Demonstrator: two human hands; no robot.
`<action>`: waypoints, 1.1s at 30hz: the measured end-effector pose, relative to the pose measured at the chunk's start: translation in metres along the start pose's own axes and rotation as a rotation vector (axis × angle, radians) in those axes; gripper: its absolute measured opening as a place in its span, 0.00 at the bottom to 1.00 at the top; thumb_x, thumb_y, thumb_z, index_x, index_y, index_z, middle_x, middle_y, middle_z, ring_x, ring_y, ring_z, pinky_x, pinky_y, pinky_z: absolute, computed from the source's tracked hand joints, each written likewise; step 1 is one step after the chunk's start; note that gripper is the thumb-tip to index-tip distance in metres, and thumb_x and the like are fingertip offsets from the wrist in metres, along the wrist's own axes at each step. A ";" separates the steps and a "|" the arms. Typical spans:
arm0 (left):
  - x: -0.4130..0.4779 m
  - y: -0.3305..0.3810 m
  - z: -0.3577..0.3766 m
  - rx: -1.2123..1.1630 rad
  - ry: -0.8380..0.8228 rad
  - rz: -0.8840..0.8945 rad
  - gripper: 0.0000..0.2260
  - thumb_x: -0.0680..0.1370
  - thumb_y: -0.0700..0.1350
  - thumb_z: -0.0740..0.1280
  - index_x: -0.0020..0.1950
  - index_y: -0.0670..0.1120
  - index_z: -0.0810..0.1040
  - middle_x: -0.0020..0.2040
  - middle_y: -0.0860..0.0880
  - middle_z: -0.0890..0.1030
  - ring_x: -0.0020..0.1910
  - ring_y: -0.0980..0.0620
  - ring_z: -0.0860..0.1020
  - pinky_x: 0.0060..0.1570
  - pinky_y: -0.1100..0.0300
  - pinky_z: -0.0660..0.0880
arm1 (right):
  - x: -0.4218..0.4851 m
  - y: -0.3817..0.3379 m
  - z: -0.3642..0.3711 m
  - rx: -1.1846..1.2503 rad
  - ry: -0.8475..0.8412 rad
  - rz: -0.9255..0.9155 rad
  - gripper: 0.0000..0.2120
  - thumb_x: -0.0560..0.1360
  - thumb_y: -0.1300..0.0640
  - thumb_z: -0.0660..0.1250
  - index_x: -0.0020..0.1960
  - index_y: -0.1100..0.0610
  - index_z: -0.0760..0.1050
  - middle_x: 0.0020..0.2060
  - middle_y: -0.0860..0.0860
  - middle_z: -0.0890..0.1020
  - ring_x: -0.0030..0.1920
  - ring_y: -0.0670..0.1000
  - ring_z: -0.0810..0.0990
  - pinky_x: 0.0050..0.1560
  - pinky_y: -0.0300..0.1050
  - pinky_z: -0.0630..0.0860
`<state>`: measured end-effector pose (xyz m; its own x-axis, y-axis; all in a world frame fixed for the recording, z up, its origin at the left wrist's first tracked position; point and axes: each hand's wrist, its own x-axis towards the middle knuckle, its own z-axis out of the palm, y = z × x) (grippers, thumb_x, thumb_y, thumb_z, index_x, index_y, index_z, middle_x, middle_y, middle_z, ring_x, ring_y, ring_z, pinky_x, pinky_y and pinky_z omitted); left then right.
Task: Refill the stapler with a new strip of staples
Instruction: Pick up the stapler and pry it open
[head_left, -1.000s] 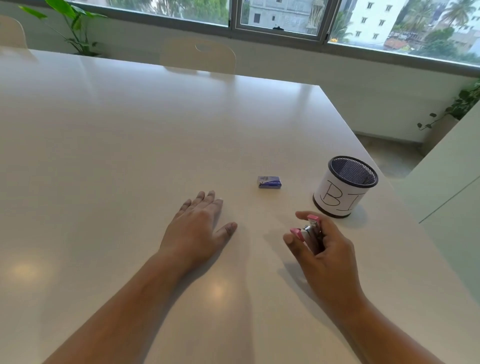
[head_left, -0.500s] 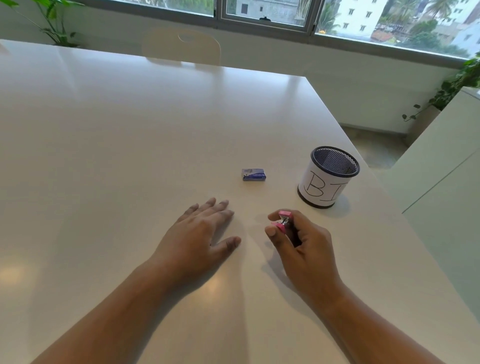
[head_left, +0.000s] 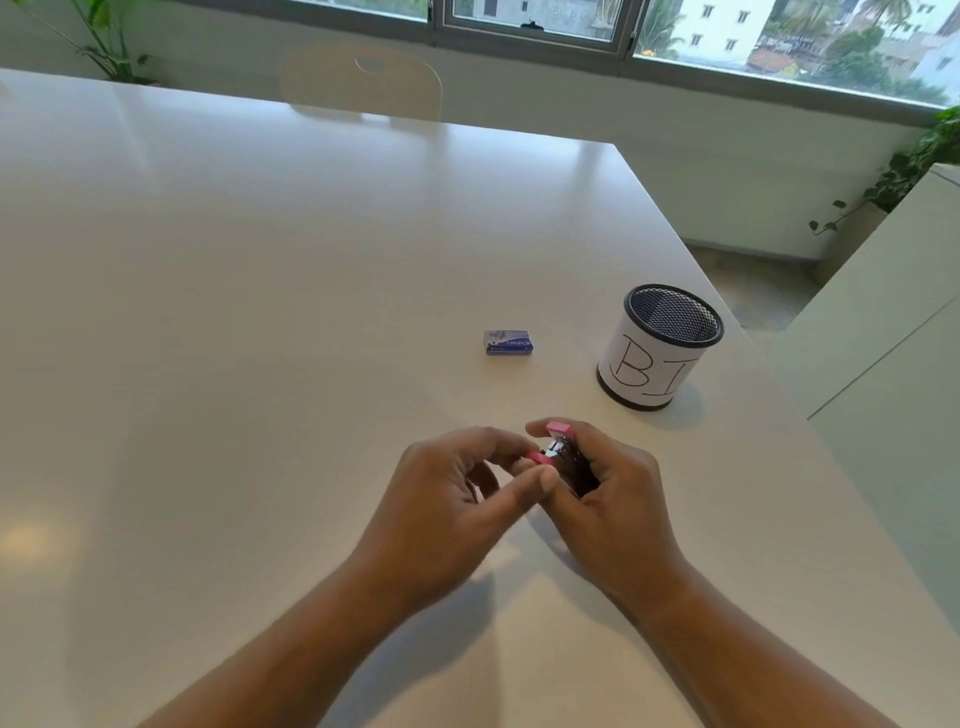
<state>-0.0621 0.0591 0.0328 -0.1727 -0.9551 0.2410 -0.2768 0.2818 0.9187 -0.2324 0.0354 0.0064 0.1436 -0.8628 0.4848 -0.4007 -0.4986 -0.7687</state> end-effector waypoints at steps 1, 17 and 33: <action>-0.001 0.001 0.002 0.001 -0.010 -0.010 0.10 0.74 0.54 0.72 0.52 0.53 0.84 0.41 0.56 0.85 0.32 0.60 0.77 0.33 0.68 0.74 | 0.000 0.000 0.000 0.006 -0.010 -0.003 0.21 0.75 0.42 0.69 0.56 0.59 0.81 0.38 0.45 0.85 0.37 0.47 0.84 0.37 0.46 0.82; -0.001 -0.005 0.002 -0.132 0.018 -0.093 0.09 0.73 0.55 0.73 0.48 0.52 0.85 0.40 0.54 0.86 0.34 0.56 0.80 0.35 0.65 0.75 | 0.000 -0.004 0.000 -0.080 0.007 0.063 0.21 0.73 0.42 0.69 0.59 0.54 0.80 0.32 0.46 0.81 0.31 0.47 0.78 0.35 0.46 0.80; -0.002 0.001 0.003 -0.066 0.097 -0.085 0.02 0.75 0.48 0.72 0.45 0.51 0.84 0.37 0.55 0.84 0.34 0.56 0.80 0.34 0.66 0.76 | 0.001 -0.012 0.005 -0.055 0.005 0.084 0.17 0.73 0.42 0.68 0.58 0.49 0.79 0.32 0.43 0.81 0.33 0.47 0.80 0.36 0.42 0.80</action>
<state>-0.0648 0.0618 0.0326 -0.0579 -0.9805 0.1878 -0.2235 0.1961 0.9548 -0.2232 0.0399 0.0138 0.1027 -0.9007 0.4221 -0.4606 -0.4192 -0.7824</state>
